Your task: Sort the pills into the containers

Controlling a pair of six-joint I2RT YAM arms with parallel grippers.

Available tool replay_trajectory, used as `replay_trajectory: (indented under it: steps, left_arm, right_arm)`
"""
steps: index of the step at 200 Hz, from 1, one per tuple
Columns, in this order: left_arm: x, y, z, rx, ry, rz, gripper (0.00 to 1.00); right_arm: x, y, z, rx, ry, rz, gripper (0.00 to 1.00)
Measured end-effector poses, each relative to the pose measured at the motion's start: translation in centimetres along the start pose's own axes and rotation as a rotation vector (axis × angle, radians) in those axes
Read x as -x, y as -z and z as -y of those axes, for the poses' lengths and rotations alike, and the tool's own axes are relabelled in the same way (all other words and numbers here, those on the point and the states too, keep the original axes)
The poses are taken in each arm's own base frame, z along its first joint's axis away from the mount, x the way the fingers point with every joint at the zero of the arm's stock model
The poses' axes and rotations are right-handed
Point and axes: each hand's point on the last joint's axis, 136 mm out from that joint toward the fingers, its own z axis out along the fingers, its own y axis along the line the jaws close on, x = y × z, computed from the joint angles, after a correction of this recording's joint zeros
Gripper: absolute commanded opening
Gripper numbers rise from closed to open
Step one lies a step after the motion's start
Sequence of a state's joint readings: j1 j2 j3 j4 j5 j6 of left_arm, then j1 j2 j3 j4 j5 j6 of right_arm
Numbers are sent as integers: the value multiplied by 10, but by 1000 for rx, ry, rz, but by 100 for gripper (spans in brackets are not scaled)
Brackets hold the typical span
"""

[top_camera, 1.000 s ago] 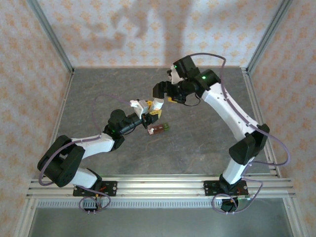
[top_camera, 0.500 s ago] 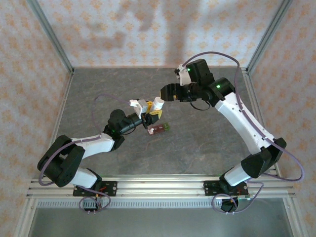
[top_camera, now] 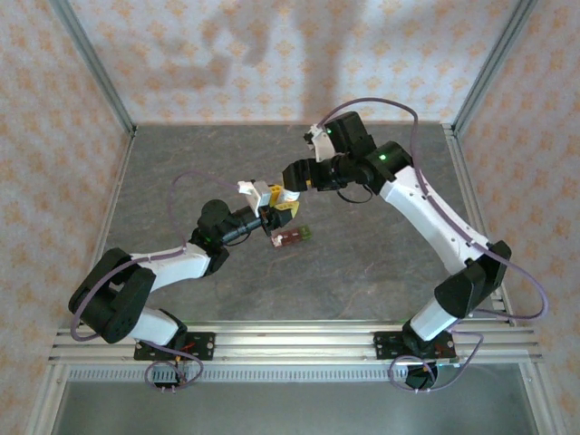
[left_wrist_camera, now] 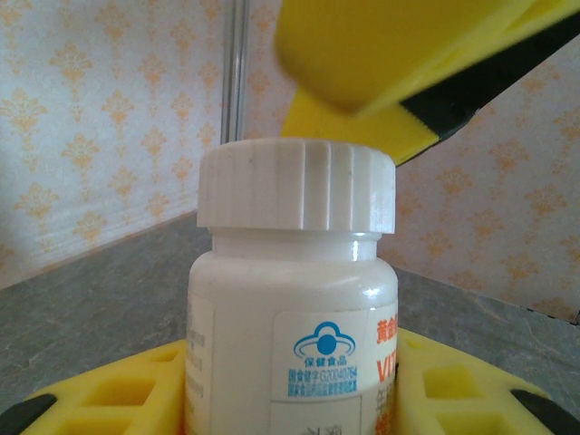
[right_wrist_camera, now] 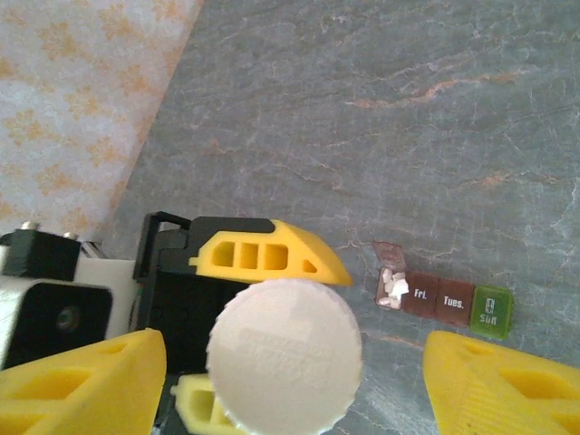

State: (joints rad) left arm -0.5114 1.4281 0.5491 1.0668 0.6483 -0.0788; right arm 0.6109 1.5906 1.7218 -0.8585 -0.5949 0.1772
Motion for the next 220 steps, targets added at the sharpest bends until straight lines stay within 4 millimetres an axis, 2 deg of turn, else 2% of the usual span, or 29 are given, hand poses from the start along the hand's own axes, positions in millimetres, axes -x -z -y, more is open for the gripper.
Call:
replay_trajectory:
  steps: [31,100,168,220]
  left_arm:
    - [0,0,0,0,0,0,0]
    - [0,0,-1,2,1,0,0]
    - [-8,1,-7,30,21,-32,0]
    - [-16,1,-11,49,31,-59,0]
  right_arm:
    - [-1,-5,3,-4,-6,-11,65]
    - [0,-5,-4,23,-5,-11,41]
    - [0,-16,4,5,-94,39,34]
    - [-4,-21,9,-102,-254,216,34]
